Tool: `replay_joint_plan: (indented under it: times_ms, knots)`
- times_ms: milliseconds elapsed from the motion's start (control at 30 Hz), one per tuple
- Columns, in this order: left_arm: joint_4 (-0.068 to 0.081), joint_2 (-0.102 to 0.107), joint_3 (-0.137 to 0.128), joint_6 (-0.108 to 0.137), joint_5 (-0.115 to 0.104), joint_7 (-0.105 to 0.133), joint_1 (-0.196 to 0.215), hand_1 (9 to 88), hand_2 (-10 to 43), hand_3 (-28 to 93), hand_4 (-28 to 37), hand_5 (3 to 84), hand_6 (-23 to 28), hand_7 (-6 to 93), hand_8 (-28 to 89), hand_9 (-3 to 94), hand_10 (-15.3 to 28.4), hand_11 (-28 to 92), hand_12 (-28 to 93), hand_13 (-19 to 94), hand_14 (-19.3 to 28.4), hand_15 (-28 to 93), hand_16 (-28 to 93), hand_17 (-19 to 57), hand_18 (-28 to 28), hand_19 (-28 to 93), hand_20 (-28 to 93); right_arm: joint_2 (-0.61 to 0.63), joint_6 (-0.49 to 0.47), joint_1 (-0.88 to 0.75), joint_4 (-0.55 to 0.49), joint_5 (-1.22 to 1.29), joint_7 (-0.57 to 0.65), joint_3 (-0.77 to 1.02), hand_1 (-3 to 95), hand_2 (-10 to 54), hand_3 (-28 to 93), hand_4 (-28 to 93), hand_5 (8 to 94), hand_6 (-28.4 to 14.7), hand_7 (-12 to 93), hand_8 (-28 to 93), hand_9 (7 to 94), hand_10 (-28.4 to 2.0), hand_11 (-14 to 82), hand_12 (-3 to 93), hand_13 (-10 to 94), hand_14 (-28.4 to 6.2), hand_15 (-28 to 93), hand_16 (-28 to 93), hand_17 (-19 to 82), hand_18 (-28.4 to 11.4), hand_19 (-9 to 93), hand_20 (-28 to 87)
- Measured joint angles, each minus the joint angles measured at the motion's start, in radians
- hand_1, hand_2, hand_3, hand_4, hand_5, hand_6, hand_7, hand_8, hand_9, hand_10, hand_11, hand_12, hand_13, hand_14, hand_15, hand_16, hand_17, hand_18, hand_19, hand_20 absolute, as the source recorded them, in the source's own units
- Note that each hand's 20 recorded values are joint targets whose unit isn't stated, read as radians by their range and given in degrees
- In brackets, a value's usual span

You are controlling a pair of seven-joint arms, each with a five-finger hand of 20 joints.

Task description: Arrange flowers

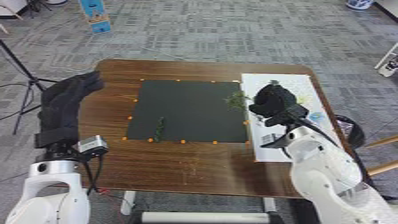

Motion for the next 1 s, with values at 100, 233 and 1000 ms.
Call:
replay_joint_plan:
  times_ms: [100, 233, 1000]
  knots:
    - [0.025, -0.001, 0.003, 0.027, -0.011, -0.003, 0.001, 27.0, 16.4, 72, -28.2, 52.8, 2.6, 21.1, -10, 53.9, 12.9, 26, 15, 40, 14.2, 17, 1, 8.9, 9.0, 13, 19, -0.056, -0.001, 0.031, 0.024, 0.0, 0.003, -0.026, 50.2, -5.1, 61, -8, 75.4, -0.4, 41, 31, 82.6, -14.2, 48.7, 35.2, 76, -14.1, 80, 49, 41, -28.3, 92, 62]
    - [0.052, -0.001, 0.001, 0.059, -0.052, -0.009, 0.01, 27.0, 16.6, 73, -28.3, 52.9, 2.6, 21.2, -10, 54.0, 12.9, 26, 16, 40, 14.2, 17, 1, 9.0, 8.9, 13, 19, -0.102, -0.003, 0.082, 0.067, 0.001, 0.016, -0.086, 50.0, -5.8, 62, -7, 77.9, -0.5, 37, 32, 84.1, -14.4, 47.5, 34.8, 77, -14.0, 80, 49, 42, -28.3, 92, 62]
    - [0.13, 0.002, 0.002, 0.09, -0.053, -0.063, 0.059, 25.7, 17.6, 73, -28.3, 53.2, 2.3, 21.1, -10, 54.8, 12.7, 26, 16, 40, 14.3, 17, 1, 8.7, 8.7, 12, 19, -0.38, -0.153, 0.359, 0.399, 0.028, 0.086, -0.406, 44.4, -4.5, 68, -2, 88.1, -1.2, 31, 29, 91.4, -15.4, 44.1, 33.0, 80, -15.1, 80, 49, 45, -28.4, 93, 64]
